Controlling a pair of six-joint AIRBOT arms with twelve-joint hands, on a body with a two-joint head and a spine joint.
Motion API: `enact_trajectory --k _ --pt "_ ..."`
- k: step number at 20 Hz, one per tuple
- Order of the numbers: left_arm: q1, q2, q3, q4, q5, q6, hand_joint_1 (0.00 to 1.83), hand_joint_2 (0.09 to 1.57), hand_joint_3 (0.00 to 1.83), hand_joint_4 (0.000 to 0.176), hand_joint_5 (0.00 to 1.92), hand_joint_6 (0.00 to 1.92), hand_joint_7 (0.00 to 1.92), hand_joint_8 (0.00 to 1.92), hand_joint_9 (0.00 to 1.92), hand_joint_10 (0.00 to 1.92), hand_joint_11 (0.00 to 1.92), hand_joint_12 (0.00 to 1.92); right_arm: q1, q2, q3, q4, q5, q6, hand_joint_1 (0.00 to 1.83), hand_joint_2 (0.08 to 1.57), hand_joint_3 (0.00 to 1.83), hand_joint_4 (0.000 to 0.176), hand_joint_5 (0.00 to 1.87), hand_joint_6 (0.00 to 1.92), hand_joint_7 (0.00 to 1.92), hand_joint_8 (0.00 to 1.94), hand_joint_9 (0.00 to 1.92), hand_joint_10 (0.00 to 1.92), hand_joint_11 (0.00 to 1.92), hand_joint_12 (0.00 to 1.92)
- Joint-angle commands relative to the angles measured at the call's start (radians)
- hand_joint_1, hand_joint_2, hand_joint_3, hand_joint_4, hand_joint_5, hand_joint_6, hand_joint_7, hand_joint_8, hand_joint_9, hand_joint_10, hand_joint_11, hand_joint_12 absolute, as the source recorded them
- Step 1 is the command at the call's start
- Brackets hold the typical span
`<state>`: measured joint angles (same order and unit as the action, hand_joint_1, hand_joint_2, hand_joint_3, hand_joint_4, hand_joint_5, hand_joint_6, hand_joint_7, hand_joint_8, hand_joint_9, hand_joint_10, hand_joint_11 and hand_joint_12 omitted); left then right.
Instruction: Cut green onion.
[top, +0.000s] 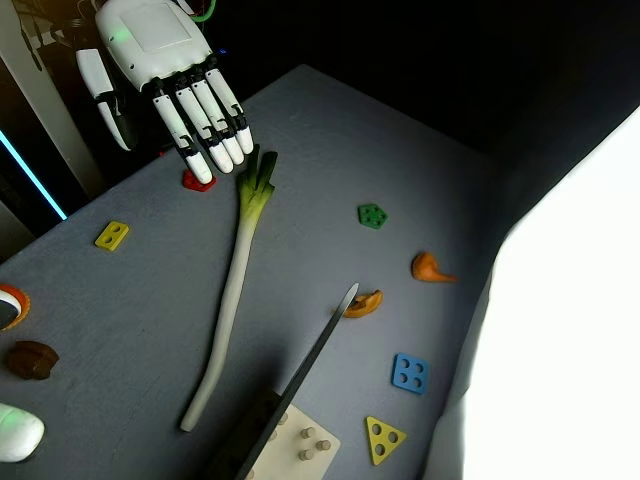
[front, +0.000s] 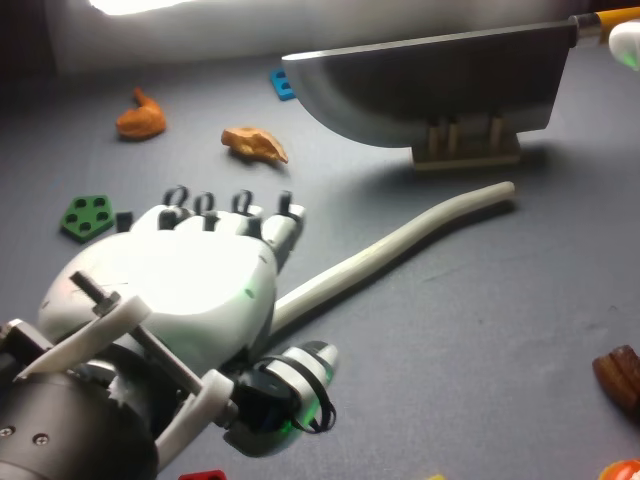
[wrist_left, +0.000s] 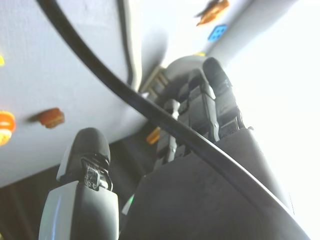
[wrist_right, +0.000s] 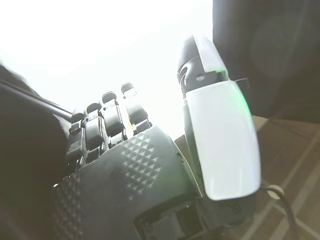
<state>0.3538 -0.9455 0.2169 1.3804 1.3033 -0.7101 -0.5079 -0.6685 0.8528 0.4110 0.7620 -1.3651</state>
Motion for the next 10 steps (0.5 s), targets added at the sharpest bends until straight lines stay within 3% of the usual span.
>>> enact_trajectory --k 1,3,5,6,7,9,10 --pt "-0.011 -0.001 0.004 0.085 0.047 -0.006 0.29 1.34 0.00 0.076 0.01 0.00 0.05 0.00 0.09 0.00 0.00 0.25 0.013 0.004 0.017 0.002 0.095 0.000 0.13 1.19 0.01 0.000 0.00 0.00 0.00 0.00 0.00 0.00 0.00 0.00" --pt "-0.009 0.000 0.009 0.076 0.052 -0.009 0.23 1.33 0.00 0.075 0.02 0.01 0.06 0.00 0.08 0.00 0.00 0.27 0.007 -0.009 0.051 0.010 0.092 0.000 0.19 1.16 0.00 0.000 0.00 0.00 0.00 0.00 0.00 0.00 0.00 0.00" --pt "-0.009 0.000 0.015 0.064 0.052 -0.022 0.19 1.32 0.00 0.074 0.00 0.00 0.04 0.00 0.04 0.00 0.00 0.20 0.001 -0.016 0.073 0.010 0.092 0.001 0.18 1.15 0.00 0.011 0.00 0.00 0.00 0.00 0.00 0.00 0.00 0.00" --pt "-0.009 0.000 0.018 0.057 0.054 -0.029 0.13 1.31 0.00 0.073 0.00 0.00 0.02 0.00 0.01 0.00 0.00 0.11 -0.001 -0.022 0.085 0.012 0.092 0.003 0.15 1.14 0.00 0.010 0.00 0.00 0.00 0.00 0.00 0.00 0.00 0.00" --pt "-0.007 0.000 0.021 0.050 0.063 -0.048 0.08 1.29 0.00 0.060 0.00 0.00 0.01 0.00 0.02 0.00 0.00 0.14 -0.001 -0.029 0.098 0.012 0.089 0.006 0.19 1.11 0.00 0.000 0.00 0.00 0.00 0.00 0.00 0.00 0.00 0.00" --pt "0.004 0.000 0.025 0.043 0.101 -0.117 0.11 1.27 0.00 0.070 0.03 0.00 0.03 0.00 0.04 0.01 0.00 0.24 0.001 -0.038 0.119 0.014 0.049 0.034 0.56 1.02 0.00 0.000 0.00 0.00 0.00 0.00 0.00 0.00 0.00 0.00" --pt "0.005 0.000 0.026 0.037 0.109 -0.120 0.10 1.27 0.00 0.075 0.01 0.00 0.00 0.00 0.03 0.00 0.00 0.19 0.001 -0.040 0.124 0.014 0.045 0.038 0.76 0.97 0.00 0.000 0.00 0.00 0.00 0.00 0.00 0.00 0.00 0.00"
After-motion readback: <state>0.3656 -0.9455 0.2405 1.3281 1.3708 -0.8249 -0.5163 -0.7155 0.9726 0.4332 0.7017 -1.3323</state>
